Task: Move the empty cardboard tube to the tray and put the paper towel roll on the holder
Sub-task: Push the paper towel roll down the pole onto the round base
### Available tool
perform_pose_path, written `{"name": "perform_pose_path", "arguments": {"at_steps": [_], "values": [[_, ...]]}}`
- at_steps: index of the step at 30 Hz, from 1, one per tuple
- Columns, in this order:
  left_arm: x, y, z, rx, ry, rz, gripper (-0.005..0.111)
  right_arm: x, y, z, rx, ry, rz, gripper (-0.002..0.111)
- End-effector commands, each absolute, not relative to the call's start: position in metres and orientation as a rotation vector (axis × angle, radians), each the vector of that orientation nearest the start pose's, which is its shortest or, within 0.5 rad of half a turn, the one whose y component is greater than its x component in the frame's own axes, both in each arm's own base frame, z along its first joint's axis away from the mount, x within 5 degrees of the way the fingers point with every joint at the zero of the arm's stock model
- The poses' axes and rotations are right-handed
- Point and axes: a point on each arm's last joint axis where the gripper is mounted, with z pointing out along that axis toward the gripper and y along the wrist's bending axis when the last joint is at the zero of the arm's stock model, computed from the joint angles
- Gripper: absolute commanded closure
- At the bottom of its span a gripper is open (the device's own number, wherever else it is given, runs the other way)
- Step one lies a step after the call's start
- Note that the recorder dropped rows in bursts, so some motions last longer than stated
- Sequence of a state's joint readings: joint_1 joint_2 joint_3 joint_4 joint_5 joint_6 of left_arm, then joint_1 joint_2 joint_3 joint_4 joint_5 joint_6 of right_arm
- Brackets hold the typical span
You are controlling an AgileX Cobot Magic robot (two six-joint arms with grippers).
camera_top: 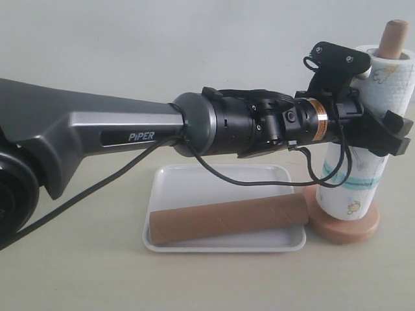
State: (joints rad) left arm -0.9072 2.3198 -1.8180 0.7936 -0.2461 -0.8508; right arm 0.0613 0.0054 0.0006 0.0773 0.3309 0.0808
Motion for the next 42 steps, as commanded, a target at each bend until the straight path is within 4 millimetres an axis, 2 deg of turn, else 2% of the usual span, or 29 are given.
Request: {"name": "perform_pose_path", "arguments": {"at_steps": [1, 4, 13, 24, 32, 38, 42], "values": [[0.324, -0.439, 0.208, 0.835, 1.669, -0.894, 0.010, 0.054, 0.005, 0.184, 0.067, 1.811, 0.172, 0.108], [0.324, -0.439, 0.208, 0.836, 1.670, -0.892, -0.003, 0.054, 0.005, 0.184, 0.067, 1.811, 0.172, 0.108], [0.325, -0.435, 0.216, 0.827, 1.690, -0.845, -0.003, 0.054, 0.005, 0.184, 0.067, 1.811, 0.172, 0.108], [0.320, -0.416, 0.257, 0.707, 1.842, -0.644, -0.003, 0.054, 0.005, 0.184, 0.067, 1.811, 0.172, 0.108], [0.294, -0.434, 0.264, 0.805, 1.769, -0.683, -0.003, 0.054, 0.005, 0.184, 0.065, 1.811, 0.171, 0.108], [0.288, -0.438, 0.266, 0.814, 1.765, -0.694, -0.003, 0.054, 0.005, 0.184, 0.067, 1.811, 0.172, 0.108], [0.286, -0.436, 0.276, 0.804, 1.745, -0.708, -0.003, 0.054, 0.005, 0.184, 0.067, 1.811, 0.172, 0.108]]}}
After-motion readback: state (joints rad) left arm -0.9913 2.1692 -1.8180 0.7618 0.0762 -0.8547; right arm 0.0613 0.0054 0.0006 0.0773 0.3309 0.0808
